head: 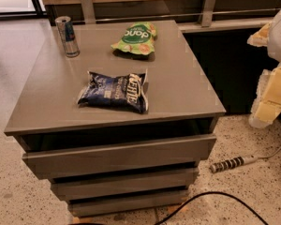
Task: Pick blue chip bag
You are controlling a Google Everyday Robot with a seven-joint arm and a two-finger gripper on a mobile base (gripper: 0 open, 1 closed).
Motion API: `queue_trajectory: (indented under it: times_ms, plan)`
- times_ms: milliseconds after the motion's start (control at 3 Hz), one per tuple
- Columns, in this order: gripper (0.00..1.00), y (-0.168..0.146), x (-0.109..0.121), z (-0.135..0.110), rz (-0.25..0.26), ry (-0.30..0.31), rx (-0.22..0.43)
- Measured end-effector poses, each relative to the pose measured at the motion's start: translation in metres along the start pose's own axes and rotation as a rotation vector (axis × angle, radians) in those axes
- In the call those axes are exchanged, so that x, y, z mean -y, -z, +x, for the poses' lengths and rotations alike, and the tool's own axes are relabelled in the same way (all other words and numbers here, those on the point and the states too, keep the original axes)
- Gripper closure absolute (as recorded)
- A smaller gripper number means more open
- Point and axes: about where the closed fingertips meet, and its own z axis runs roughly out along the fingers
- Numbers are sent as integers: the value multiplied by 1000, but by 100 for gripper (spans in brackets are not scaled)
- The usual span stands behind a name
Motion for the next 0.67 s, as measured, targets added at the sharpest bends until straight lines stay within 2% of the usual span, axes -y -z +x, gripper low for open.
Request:
queue_trajectory:
  times_ms: [667]
  plan:
    - [0,-3,4,-4,4,-13,20]
